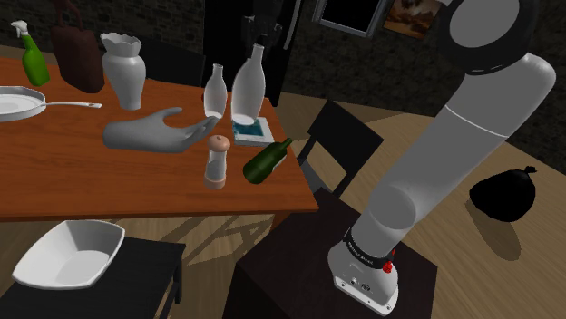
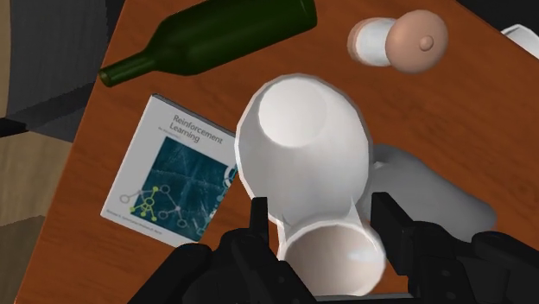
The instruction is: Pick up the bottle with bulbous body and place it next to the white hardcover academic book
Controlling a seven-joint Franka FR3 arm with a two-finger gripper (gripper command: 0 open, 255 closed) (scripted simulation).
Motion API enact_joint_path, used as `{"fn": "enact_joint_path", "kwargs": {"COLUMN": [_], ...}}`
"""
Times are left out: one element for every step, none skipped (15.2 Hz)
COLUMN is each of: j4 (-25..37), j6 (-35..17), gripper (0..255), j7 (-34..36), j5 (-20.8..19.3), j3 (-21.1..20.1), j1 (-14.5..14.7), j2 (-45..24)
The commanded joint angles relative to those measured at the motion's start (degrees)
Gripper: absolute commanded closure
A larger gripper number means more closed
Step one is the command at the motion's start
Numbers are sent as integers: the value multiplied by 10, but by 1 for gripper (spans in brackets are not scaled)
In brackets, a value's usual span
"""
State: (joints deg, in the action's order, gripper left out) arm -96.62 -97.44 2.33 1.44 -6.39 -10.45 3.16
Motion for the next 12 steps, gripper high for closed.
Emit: {"fn": "enact_joint_path", "kwargs": {"j4": [-20, -29, -38, -47, -56, -64, -72, -80, -88, -96, -103, -111], "j6": [-17, -25, -33, -41, -49, -57, -64, -72, -80, -88, -95, -103], "gripper": [255, 255, 255, 255, 255, 255, 255, 255, 255, 255, 255, 255], "j7": [-1, -1, -1, -1, -1, -2, -2, -2, -2, -2, -2, -3], "j5": [0, 1, 1, 1, 1, 1, 1, 1, 1, 1, 2, 2], "j3": [0, 0, 0, 0, 0, 0, 0, 0, 0, 0, 0, 0], "j1": [0, 0, 0, 0, 0, 0, 0, 0, 0, 0, 0, 0], "j2": [4, 5, 6, 7, 7, 8, 8, 9, 9, 9, 9, 9]}}
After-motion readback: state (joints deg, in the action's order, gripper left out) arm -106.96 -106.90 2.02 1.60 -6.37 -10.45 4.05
